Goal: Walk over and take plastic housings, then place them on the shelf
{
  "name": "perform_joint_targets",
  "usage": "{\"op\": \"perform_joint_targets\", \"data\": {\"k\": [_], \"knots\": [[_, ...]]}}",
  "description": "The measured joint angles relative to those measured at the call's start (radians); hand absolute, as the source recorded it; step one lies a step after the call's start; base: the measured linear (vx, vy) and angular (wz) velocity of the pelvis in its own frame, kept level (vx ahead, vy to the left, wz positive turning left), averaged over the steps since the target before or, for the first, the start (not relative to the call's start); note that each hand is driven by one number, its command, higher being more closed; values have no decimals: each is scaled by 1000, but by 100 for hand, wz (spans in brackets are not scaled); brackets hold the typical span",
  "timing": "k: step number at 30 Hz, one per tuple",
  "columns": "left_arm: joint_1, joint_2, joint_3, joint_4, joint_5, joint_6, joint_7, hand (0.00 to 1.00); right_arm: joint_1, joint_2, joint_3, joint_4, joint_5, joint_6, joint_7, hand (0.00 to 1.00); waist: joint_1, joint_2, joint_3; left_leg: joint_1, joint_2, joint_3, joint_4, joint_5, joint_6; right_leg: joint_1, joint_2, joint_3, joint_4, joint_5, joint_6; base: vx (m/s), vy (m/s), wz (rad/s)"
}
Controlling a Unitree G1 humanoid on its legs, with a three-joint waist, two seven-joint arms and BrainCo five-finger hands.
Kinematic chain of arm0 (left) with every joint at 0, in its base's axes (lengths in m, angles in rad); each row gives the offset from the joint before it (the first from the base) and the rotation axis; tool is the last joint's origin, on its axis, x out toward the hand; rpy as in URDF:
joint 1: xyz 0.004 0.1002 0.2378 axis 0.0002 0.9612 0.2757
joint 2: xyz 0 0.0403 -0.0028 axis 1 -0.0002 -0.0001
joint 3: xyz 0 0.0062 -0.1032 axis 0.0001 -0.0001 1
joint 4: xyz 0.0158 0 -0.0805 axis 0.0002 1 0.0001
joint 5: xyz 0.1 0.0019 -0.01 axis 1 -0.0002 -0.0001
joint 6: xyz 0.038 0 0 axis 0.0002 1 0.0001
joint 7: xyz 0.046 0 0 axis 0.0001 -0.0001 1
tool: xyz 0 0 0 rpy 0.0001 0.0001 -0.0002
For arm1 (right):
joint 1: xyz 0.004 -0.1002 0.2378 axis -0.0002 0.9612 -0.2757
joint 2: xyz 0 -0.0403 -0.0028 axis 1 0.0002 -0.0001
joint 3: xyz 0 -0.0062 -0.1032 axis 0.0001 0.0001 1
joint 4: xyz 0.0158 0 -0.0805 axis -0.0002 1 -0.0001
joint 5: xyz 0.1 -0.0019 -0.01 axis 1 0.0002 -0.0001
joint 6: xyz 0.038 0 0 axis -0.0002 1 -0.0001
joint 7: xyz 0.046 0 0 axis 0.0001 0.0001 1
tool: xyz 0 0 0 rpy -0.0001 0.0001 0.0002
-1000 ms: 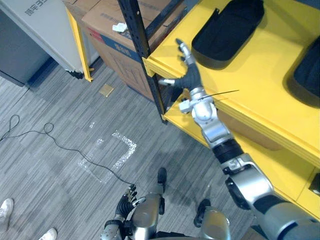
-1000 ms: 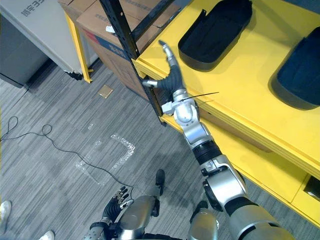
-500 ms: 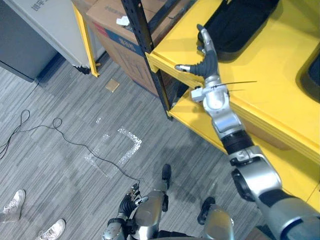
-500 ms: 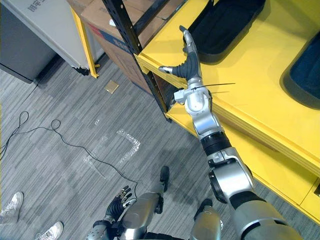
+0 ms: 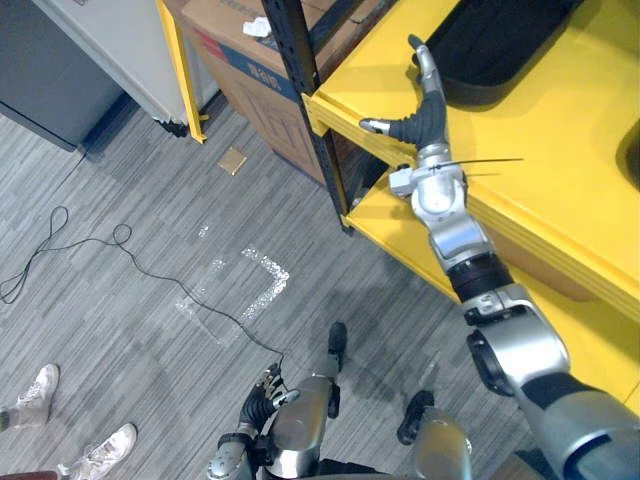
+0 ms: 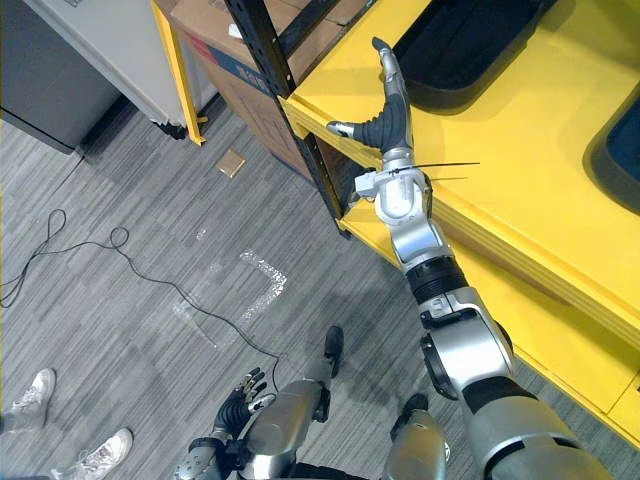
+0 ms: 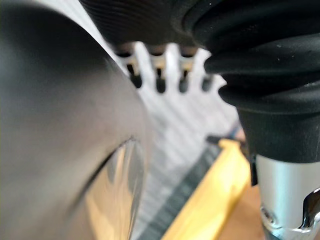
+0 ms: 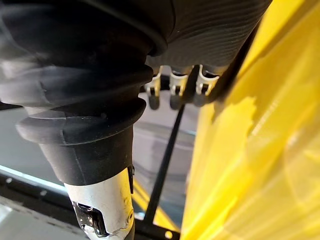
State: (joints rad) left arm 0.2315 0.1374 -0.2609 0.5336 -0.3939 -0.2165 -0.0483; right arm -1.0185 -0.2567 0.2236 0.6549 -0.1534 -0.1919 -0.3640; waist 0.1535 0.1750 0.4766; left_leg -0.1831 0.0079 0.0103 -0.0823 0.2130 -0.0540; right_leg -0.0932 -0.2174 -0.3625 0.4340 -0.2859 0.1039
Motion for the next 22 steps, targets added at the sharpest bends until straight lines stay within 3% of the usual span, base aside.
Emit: {"op": "perform_joint_targets", "data": {"k": [4,7,11,15,19,21,22], "knots": [[-4,0,4,6,8,-12,-6,0,37,6,2,-76,7,-7,-27,0,-4,-7,4,30,14,15,0,0,0,46,22,4,-47,20,-2,67,-44,-11],[-4,-1,16,28,23,-49,-23,0,187,27,-27,-312,73,-59,-50,0,-17,-33,0,77,24,57,0,-6,-6,101,35,23,-100,39,-3,35,-36,-29],[39,8,75,40,47,-59,-44,0,555,82,-87,-716,118,-100,50,0,-84,-112,-64,130,56,157,-1,-51,-10,133,69,104,-183,85,-1,51,-23,-66],[29,5,146,109,133,-18,-16,0,932,88,-268,-966,227,-105,161,0,-159,-175,-171,194,71,266,-6,-86,-14,165,83,207,-256,130,13,74,7,-85],[-3,-1,213,219,215,28,28,0,1186,105,-486,-970,283,-108,189,0,-237,-216,-239,248,101,390,-7,-134,-33,159,110,337,-308,172,3,2,36,-99],[-9,-6,250,272,217,39,34,0,1269,119,-541,-868,291,-110,187,0,-281,-220,-255,265,111,447,-7,-138,-36,140,122,386,-326,182,3,-67,8,-89],[-24,-6,259,315,215,48,41,0,1305,122,-568,-738,298,-109,184,0,-306,-233,-267,278,114,477,-7,-139,-37,137,127,413,-327,184,8,-57,-2,-59]]}}
